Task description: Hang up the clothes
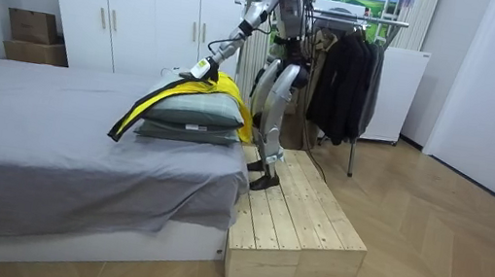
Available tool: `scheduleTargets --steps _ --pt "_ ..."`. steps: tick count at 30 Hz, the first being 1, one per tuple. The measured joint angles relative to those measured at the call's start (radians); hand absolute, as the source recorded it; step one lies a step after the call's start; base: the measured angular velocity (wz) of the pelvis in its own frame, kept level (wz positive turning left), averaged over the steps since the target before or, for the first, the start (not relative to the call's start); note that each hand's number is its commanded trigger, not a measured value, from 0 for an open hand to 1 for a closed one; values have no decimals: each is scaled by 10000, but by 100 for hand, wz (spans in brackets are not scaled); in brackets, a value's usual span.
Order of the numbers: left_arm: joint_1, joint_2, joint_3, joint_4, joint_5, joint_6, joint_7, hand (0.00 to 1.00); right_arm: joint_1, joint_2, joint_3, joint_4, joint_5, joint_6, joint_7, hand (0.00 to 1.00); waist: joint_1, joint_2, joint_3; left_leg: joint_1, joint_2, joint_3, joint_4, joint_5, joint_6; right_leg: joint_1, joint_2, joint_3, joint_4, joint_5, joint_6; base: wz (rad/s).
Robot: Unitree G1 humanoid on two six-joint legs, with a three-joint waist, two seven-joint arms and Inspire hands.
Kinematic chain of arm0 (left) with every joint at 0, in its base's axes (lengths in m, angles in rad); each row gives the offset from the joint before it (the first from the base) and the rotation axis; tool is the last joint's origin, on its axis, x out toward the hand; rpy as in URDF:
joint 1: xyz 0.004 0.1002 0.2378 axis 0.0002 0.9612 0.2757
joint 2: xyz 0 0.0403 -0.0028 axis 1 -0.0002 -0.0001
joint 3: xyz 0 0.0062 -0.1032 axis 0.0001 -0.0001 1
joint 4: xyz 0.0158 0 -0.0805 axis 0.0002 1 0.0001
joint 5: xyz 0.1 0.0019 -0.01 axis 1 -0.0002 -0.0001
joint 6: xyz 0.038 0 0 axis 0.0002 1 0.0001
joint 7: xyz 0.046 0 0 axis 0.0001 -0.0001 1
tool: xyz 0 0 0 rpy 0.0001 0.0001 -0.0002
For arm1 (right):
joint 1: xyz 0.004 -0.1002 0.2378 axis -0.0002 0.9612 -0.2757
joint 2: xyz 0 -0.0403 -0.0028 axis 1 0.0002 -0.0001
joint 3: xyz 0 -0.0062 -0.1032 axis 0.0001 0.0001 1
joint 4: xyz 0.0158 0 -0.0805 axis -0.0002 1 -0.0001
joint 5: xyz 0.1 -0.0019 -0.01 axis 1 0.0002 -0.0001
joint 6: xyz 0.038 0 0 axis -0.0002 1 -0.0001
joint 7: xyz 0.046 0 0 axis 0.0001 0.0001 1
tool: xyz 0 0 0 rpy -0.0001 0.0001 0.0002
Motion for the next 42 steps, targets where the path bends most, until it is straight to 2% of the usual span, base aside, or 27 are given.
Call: scheduleTargets --steps 10,16,17,18,19,22,23,24,27,28,30,31,33,35,38,42 --pt "60 -24 -3 16 8 0 -109 100 24 -1 3 48 -42 0 -14 0 14 0 -4 178 31 90 -54 5 9 181 2 24 -2 -20 31 0" --pt "221 -36 2 21 15 -89 -107 100 27 -16 90 375 -72 -20 3 0 250 22 -29 715 13 142 -304 2 8 668 31 76 -175 -21 36 -3" --pt "222 -32 2 12 89 -112 -104 100 18 -38 80 507 -77 -20 1 0 267 36 -52 791 5 122 -371 2 6 753 31 45 -247 -17 29 12" --pt "246 -32 6 8 160 -112 -104 100 37 -80 54 621 -122 -26 -2 0 275 142 -134 801 7 34 -440 21 -16 849 50 -47 -428 33 23 12" --pt "247 -32 6 -4 203 -112 -102 100 45 -106 54 683 -142 -29 -6 0 285 187 -171 818 10 -2 -475 40 -26 912 64 -79 -511 66 21 12" --pt "247 -7 25 -81 582 -142 22 100 123 -158 -108 930 -202 -50 -28 0 310 218 -221 1245 -107 -132 -806 136 -61 1395 38 -165 -831 119 25 9" --pt "258 -8 25 -94 789 -190 115 100 246 -163 -257 946 -175 -63 -84 0 388 184 -280 1520 -175 -121 -1064 199 -82 1620 16 -151 -986 133 46 3" --pt "271 -8 32 -123 969 -281 156 100 435 -183 -432 913 -148 -96 -160 0 511 187 -390 1732 -191 -102 -1258 235 -114 1836 31 -156 -1202 183 40 0" --pt "513 43 298 -650 1741 -410 283 100 808 -235 -951 951 -222 -114 -218 0 573 112 -548 2361 -342 -209 -1732 443 -158 2530 -11 -282 -1723 227 67 13" --pt "595 45 367 -837 1856 -412 303 100 898 -257 -1083 1008 -221 -122 -212 0 583 114 -557 2490 -344 -231 -1803 449 -167 2687 14 -287 -1868 261 75 6" --pt "1005 81 439 -1689 2009 -415 511 100 1088 -357 -1499 1142 -226 -117 -209 0 777 73 -673 2896 -348 -225 -2054 474 -214 3180 54 -301 -2257 302 80 0" --pt "1130 108 439 -1936 2036 -413 565 100 1141 -371 -1544 1144 -229 -114 -216 0 792 56 -679 3002 -356 -221 -2100 476 -220 3290 53 -304 -2304 304 81 6" --pt "1815 189 503 -3102 2157 -415 807 100 1324 -380 -1922 1137 -228 -116 -288 0 793 58 -699 3416 -382 -253 -2351 484 -241 3864 89 -363 -2774 363 112 8" --pt "2255 191 506 -3866 2161 -414 982 100 1389 -391 -2118 1170 -255 -101 -391 0 801 65 -709 3710 -445 -341 -2554 500 -266 4216 94 -398 -3051 404 137 12" --pt "2940 188 506 -4753 2138 -415 1252 100 1386 -392 -2279 1306 -310 -89 -550 0 811 100 -765 4152 -504 -433 -2807 508 -281 4683 107 -450 -3449 526 162 8" --pt "3110 190 507 -4872 2141 -410 1607 100 1386 -386 -2522 1379 -634 21 -564 0 820 111 -798 4621 -611 -573 -3080 511 -287 5224 93 -553 -3794 569 190 9"
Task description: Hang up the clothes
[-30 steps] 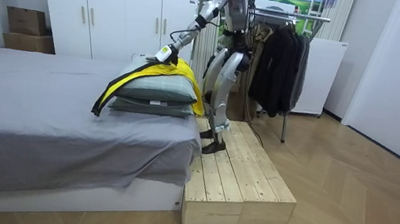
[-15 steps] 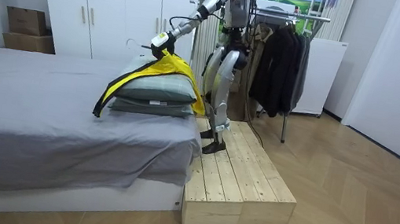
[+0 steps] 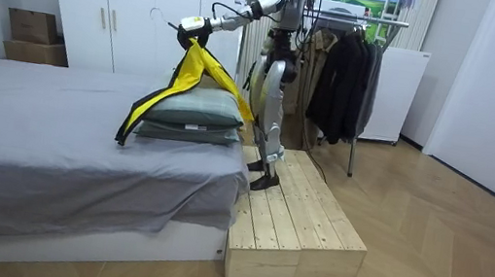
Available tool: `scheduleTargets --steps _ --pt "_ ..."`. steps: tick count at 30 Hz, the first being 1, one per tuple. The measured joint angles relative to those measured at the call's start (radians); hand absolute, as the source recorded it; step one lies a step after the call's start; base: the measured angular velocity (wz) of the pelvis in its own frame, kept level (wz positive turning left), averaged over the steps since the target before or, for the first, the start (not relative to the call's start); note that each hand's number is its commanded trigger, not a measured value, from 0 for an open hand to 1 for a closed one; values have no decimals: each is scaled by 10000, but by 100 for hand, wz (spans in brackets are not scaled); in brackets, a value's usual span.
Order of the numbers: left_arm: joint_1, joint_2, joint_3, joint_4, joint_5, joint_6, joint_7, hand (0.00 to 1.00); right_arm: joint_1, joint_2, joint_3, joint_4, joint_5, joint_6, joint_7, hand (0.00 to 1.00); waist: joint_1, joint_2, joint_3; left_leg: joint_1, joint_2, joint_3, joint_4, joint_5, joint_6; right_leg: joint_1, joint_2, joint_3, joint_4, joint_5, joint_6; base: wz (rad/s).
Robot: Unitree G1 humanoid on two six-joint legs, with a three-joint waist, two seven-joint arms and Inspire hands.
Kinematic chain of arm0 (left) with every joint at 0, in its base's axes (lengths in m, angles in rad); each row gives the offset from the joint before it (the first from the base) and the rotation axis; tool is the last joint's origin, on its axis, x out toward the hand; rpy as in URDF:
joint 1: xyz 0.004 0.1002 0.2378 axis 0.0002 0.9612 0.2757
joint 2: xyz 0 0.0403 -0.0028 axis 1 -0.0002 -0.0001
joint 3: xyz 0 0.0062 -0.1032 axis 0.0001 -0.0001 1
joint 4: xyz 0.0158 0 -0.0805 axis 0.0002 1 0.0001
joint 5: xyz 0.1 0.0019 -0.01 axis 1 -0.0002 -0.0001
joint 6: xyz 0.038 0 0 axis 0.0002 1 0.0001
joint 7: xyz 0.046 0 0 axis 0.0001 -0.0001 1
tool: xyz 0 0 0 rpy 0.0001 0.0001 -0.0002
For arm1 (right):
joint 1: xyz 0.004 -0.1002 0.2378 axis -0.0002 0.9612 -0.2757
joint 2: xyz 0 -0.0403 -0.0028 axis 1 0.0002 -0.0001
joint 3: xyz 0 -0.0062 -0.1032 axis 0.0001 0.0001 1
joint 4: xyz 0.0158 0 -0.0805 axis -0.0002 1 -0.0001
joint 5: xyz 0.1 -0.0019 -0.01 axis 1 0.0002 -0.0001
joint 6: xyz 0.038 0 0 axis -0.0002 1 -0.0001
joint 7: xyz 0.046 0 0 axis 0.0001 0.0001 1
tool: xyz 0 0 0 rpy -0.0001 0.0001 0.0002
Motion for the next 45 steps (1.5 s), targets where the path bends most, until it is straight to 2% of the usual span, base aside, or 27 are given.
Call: scheduleTargets --steps 4,6,9,13,17,20,21,25,27,31,33,35,42,45 --pt "423 -1 313 -176 -38 -4 279 100 136 22 -530 -23 -462 16 -127 0 -1 -27 -62 614 -83 10 -390 33 -53 552 -12 33 -306 11 20 -3" --pt "476 0 439 -320 30 -5 456 100 226 21 -821 -160 -1128 218 -289 0 37 -79 -101 714 -123 8 -455 37 -59 675 -12 22 -400 18 31 0" --pt "476 8 706 -550 334 -4 520 100 196 -3 -1265 -413 -2089 233 -549 0 45 -126 -109 731 -182 -10 -510 44 -66 674 -33 -29 -401 18 34 0" --pt "476 63 716 -899 381 -6 685 100 95 -139 -1571 -513 -2798 223 -926 0 155 -265 -106 850 -235 -5 -656 75 -87 716 -50 20 -394 21 47 -2" --pt "498 211 716 -1368 371 42 767 100 -110 -661 -2004 -704 -4067 306 -1373 0 273 -511 -73 878 -245 -10 -676 75 -86 743 -46 72 -423 32 64 0" --pt "497 266 716 -1644 370 73 915 100 -364 -978 -2280 -1167 -4776 339 -1923 0 246 -658 -118 883 -227 -11 -670 75 -86 827 -12 111 -589 107 94 0" --pt "497 267 715 -1750 380 81 916 100 -372 -994 -2491 -1598 -5148 345 -2094 0 246 -684 -106 881 -230 -15 -669 75 -86 830 -17 102 -581 109 98 0" --pt "500 268 709 -1753 388 109 915 100 -488 -1021 -2653 -2497 -5730 314 -2632 0 252 -689 -102 878 -233 -10 -671 74 -85 852 -26 79 -579 138 115 0" --pt "511 302 709 -1817 387 257 911 100 -465 -1022 -2690 -3174 -5948 333 -2781 0 253 -678 -99 863 -235 -11 -671 73 -85 847 -31 78 -589 138 116 0" --pt "538 376 711 -2160 386 319 906 100 -502 -1062 -2723 -4209 -6286 331 -2841 0 275 -645 -89 857 -235 -3 -698 72 -85 834 -14 162 -683 140 119 -1" --pt "791 427 732 -2820 387 312 904 100 -503 -1067 -2732 -4844 -6891 328 -2848 0 268 -580 -96 873 -236 24 -757 73 -84 827 -8 221 -705 149 133 -4" --pt "817 430 746 -3013 395 308 900 100 -499 -1065 -2728 -5388 -7076 351 -2847 0 298 -538 -93 882 -241 58 -787 73 -85 824 -12 248 -679 161 144 -7" --pt "1001 430 860 -3110 390 380 841 100 -502 -1065 -2604 -7817 -8068 355 -2859 0 389 -520 -83 1150 -205 186 -1015 76 -87 866 -33 284 -585 162 147 -8" --pt "1058 421 860 -3147 393 414 808 100 -503 -1061 -2568 -8210 -8379 385 -2835 0 527 -543 -68 1141 -216 190 -1021 75 -87 855 -44 296 -600 165 150 0"
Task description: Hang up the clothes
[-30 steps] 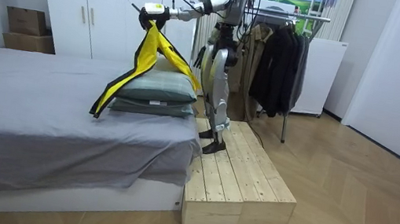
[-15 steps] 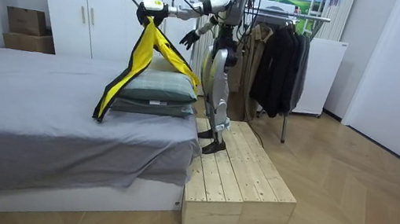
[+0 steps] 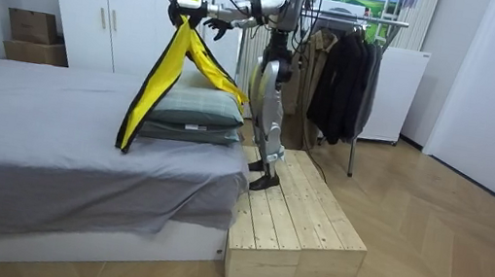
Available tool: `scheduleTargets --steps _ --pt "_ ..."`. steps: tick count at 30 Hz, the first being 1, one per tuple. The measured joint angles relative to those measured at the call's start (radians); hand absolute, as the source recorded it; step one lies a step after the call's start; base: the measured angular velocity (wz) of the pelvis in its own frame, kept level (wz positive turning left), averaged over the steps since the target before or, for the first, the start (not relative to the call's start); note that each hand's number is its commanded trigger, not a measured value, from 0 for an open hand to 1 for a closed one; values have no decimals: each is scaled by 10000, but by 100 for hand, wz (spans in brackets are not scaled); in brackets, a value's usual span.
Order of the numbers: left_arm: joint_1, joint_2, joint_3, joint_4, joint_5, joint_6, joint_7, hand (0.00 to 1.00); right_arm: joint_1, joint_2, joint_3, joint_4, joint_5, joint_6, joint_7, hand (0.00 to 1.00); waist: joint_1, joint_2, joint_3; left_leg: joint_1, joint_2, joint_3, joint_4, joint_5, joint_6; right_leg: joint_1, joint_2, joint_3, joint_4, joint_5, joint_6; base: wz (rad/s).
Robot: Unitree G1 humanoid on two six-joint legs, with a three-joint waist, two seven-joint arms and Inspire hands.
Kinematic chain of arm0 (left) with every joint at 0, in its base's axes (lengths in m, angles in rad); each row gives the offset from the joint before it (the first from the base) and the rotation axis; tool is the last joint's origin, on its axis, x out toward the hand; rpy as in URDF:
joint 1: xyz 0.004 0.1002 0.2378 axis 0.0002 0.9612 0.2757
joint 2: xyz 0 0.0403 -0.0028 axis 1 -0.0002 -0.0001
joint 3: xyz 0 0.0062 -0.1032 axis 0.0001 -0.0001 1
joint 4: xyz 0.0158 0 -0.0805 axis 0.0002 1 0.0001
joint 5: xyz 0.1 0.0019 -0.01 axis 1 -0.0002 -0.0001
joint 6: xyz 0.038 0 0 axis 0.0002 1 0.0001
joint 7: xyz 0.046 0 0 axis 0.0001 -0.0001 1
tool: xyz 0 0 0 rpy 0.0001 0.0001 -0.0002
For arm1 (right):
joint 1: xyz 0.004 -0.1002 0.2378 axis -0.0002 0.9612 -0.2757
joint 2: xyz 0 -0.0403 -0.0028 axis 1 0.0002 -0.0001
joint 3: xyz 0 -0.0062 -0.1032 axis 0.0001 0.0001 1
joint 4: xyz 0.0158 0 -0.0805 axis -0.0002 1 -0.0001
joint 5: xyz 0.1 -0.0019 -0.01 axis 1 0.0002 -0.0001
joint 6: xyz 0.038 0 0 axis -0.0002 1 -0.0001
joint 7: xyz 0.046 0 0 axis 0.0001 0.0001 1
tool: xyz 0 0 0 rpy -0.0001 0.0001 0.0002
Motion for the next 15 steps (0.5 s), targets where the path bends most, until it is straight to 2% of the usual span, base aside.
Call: scheduleTargets --steps 2,7,12,15 --pt "59 -5 0 -115 17 111 -13 100 -2 16 100 -429 -75 161 48 0 24 11 6 -7 -3 -1 4 1 1 -16 -8 -8 25 0 0 0" --pt "85 -126 0 -437 19 223 -95 100 -194 165 718 -1434 -200 247 86 0 97 23 14 63 5 10 5 8 12 30 5 21 36 1 1 -1" --pt "209 -332 -2 -948 41 289 -243 100 -205 204 1143 -1549 -502 257 153 0 485 40 39 106 34 132 -5 8 11 17 28 156 49 0 1 -5" --pt "208 -349 -2 -1048 220 308 -261 100 -262 204 1307 -1892 -599 256 256 0 549 53 87 101 35 178 -29 8 11 -5 32 214 43 1 1 -5"
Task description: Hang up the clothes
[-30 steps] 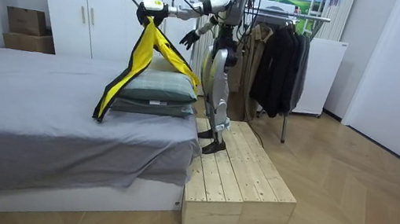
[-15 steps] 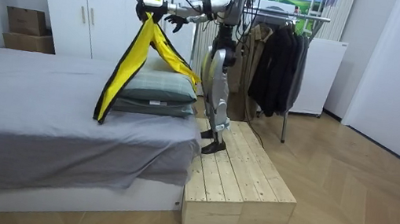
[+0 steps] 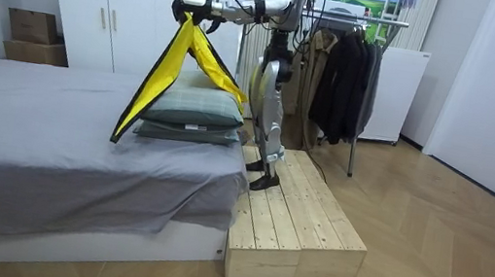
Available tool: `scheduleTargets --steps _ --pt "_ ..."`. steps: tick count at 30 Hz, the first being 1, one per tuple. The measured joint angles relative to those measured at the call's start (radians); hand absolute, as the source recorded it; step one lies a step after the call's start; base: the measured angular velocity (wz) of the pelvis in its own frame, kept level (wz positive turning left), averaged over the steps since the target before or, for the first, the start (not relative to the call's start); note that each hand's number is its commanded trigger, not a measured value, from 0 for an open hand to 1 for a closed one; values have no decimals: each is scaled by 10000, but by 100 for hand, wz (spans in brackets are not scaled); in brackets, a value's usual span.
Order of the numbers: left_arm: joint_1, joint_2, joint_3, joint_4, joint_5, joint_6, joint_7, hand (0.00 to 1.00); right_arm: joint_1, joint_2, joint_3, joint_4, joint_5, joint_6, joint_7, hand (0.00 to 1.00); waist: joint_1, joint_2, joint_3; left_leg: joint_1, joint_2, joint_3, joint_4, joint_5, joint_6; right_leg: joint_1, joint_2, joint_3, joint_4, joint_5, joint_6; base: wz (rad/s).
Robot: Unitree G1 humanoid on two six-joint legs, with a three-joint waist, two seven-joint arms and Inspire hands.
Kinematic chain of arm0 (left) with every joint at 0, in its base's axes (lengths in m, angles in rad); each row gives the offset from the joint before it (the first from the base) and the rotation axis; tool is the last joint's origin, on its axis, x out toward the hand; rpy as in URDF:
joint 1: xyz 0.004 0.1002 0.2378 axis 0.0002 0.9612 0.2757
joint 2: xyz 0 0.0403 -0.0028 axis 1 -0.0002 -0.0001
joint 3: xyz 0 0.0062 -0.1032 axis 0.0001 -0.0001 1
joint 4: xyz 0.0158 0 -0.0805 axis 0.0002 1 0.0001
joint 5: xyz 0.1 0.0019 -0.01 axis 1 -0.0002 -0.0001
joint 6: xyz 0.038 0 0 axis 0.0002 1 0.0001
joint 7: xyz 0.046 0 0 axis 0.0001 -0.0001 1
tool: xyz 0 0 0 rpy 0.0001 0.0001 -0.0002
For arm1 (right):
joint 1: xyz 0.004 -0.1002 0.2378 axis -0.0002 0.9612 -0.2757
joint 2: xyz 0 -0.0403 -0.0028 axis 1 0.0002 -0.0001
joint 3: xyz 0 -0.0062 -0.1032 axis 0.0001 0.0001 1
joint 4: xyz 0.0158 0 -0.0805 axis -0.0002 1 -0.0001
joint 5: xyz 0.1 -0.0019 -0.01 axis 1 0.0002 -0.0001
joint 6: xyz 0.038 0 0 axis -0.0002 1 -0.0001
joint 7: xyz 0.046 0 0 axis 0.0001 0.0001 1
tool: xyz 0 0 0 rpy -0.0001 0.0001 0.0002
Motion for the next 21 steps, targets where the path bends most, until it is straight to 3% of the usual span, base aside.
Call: scheduleTargets --steps 10,21 --pt "-1 -63 -13 -1 -6 9 -86 100 -550 107 707 -634 -27 11 276 0 22 -59 51 -19 -15 31 -62 0 0 -54 -3 14 -17 -1 1 0" --pt "2 -786 -15 -296 866 272 -186 100 -942 124 1015 -1108 -40 204 658 0 403 -286 -6 -131 -13 -9 -39 0 0 -175 -6 5 27 7 13 0"
